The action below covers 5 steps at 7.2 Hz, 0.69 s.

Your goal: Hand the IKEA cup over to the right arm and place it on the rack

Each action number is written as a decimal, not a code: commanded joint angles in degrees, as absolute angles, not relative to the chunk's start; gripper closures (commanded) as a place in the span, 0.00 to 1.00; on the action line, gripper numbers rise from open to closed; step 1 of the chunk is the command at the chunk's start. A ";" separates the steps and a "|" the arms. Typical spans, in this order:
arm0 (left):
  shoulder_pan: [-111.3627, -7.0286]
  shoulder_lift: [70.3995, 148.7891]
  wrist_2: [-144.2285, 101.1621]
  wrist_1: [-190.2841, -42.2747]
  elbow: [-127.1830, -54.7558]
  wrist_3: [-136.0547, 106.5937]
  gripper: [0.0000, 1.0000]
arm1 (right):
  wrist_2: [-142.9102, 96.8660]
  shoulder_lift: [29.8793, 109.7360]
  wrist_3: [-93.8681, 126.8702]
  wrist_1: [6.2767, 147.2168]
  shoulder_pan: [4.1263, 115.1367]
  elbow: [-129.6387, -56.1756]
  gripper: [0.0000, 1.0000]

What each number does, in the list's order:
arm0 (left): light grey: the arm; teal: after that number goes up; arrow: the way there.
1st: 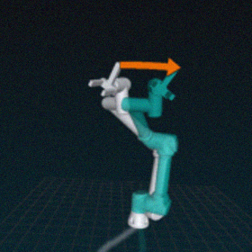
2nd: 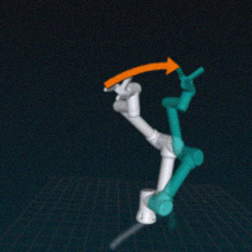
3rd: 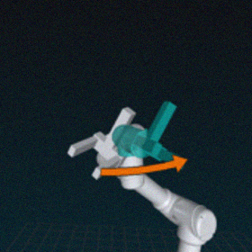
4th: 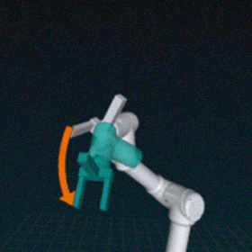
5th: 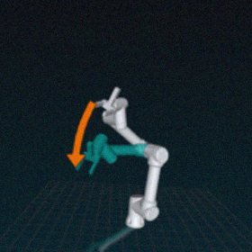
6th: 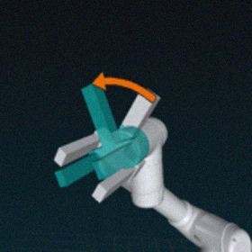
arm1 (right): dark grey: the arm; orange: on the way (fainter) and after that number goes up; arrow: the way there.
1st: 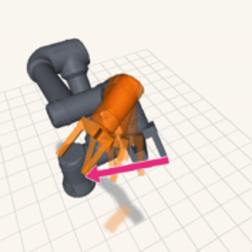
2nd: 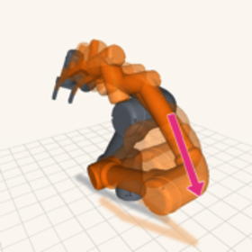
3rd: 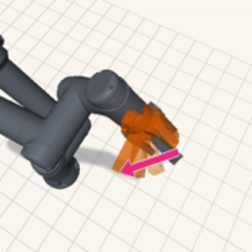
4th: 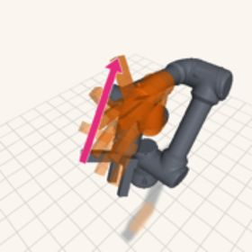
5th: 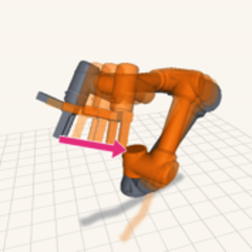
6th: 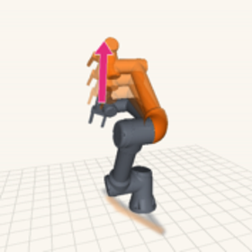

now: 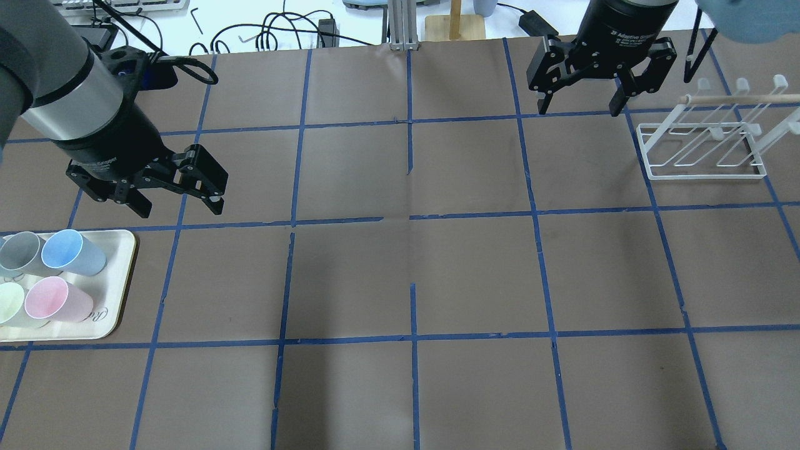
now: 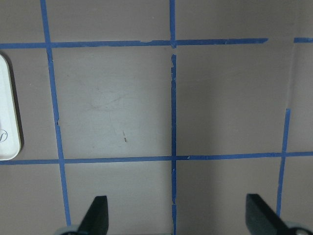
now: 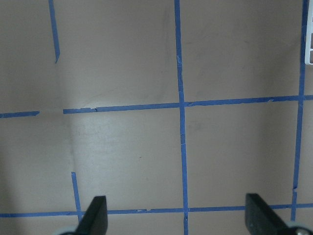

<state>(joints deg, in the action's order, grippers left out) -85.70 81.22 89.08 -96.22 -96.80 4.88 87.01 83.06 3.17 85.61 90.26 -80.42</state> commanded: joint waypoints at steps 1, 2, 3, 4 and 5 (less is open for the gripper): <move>-85.69 81.12 88.86 -96.07 -96.86 5.79 0.00 | 87.01 83.06 3.16 85.61 90.26 -80.42 0.00; -85.61 81.21 88.94 -96.15 -96.86 5.80 0.00 | 87.10 83.14 3.16 85.61 90.26 -80.42 0.00; -85.52 81.56 88.95 -96.07 -96.86 5.89 0.00 | 87.19 83.23 3.25 85.61 90.26 -80.42 0.00; -85.52 81.82 88.95 -96.06 -96.86 5.80 0.00 | 87.27 83.15 3.25 85.52 90.26 -80.42 0.00; -85.52 82.17 88.95 -95.80 -97.20 5.80 0.00 | 87.28 83.23 3.25 85.60 90.26 -80.42 0.00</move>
<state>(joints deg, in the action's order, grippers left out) -85.54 81.78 88.94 -96.01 -96.96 5.81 87.23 83.18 3.24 85.57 90.27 -80.42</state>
